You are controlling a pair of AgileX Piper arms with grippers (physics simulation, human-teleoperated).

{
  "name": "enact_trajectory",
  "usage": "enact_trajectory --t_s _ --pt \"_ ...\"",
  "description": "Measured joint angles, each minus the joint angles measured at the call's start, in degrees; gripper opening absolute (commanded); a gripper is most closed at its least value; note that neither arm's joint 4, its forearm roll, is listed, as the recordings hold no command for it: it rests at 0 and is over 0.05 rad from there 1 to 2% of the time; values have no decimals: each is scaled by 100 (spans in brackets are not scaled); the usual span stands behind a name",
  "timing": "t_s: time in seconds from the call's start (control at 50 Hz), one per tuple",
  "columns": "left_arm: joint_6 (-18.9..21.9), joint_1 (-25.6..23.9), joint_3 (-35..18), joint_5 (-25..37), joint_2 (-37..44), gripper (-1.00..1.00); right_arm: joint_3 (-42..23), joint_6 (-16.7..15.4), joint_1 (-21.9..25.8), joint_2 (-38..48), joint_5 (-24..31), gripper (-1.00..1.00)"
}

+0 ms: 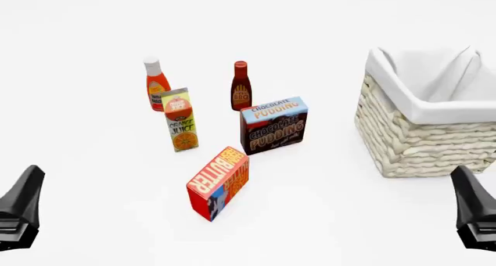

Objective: Pick the butter and place it in the basket.

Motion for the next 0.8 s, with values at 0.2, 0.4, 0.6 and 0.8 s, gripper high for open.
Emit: enact_trajectory --t_s 0.2,0.4,0.6,0.8 --pt "0 0 -9 -4 17 100 -7 -13 55 26 49 100" --pt "0 0 -13 -6 23 100 -49 13 93 186 54 100" --pt "0 0 -14 -6 25 100 -351 333 231 536 378 100" --pt "0 0 -15 -7 26 100 -967 803 537 1034 853 100"
